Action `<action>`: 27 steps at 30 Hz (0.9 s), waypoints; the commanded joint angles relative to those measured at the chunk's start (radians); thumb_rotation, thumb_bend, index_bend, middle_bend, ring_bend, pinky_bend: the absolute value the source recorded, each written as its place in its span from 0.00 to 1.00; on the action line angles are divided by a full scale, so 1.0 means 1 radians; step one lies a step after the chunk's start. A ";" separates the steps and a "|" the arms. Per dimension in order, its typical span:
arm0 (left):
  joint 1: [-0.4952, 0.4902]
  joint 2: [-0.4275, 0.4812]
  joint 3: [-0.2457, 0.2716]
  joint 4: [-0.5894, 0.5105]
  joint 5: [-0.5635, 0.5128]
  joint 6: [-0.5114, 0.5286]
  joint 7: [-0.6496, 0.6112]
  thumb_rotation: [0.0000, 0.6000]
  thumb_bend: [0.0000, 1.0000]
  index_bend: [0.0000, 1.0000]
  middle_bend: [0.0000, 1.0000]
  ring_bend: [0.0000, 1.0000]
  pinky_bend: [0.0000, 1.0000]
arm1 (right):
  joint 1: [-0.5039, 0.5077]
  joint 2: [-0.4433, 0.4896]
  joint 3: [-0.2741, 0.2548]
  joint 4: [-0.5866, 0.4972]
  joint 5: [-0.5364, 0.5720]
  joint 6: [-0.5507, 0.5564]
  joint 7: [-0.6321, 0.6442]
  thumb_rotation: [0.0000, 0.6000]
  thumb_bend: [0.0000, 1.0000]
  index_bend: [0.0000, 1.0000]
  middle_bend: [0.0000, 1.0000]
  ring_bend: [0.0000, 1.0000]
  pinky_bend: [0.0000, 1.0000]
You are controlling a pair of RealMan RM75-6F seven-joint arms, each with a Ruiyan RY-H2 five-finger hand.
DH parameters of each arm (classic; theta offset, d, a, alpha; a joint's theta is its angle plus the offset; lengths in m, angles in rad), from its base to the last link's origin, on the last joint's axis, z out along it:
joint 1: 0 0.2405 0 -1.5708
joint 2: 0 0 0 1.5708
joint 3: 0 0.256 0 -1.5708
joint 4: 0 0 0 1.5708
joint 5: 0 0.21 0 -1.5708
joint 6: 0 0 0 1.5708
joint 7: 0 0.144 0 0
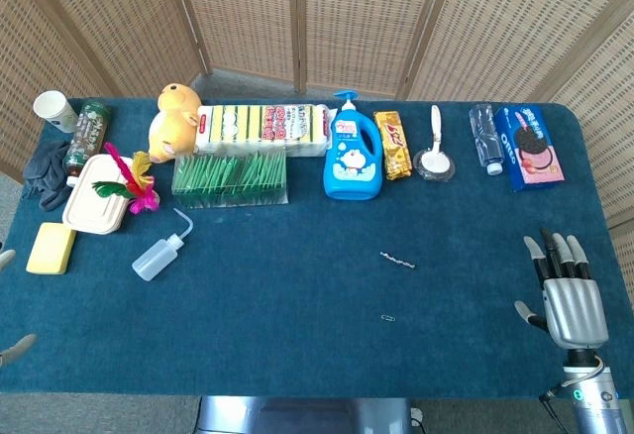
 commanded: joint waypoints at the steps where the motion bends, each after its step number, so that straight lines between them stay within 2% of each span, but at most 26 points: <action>1: 0.000 0.001 0.002 0.000 0.003 -0.002 -0.003 1.00 0.05 0.00 0.00 0.00 0.00 | -0.003 0.003 0.002 -0.005 0.001 -0.003 -0.004 1.00 0.00 0.00 0.00 0.00 0.00; 9: -0.005 0.003 0.005 -0.003 0.008 -0.012 -0.005 1.00 0.05 0.00 0.00 0.00 0.00 | 0.012 -0.006 0.011 -0.018 -0.037 -0.025 0.049 1.00 0.00 0.00 0.00 0.00 0.00; 14: -0.013 0.002 0.001 -0.007 -0.011 -0.032 0.001 1.00 0.05 0.00 0.00 0.00 0.00 | 0.089 -0.056 0.038 -0.025 -0.025 -0.144 0.031 1.00 0.00 0.01 0.00 0.00 0.00; 19: -0.016 0.003 -0.002 -0.007 -0.027 -0.040 -0.001 1.00 0.05 0.00 0.00 0.00 0.00 | 0.199 -0.122 0.090 -0.036 0.045 -0.312 -0.007 1.00 0.00 0.16 0.00 0.00 0.00; 27: -0.017 0.010 -0.005 0.001 -0.039 -0.040 -0.027 1.00 0.05 0.00 0.00 0.00 0.00 | 0.299 -0.247 0.149 0.077 0.133 -0.420 -0.048 1.00 0.02 0.35 0.00 0.00 0.00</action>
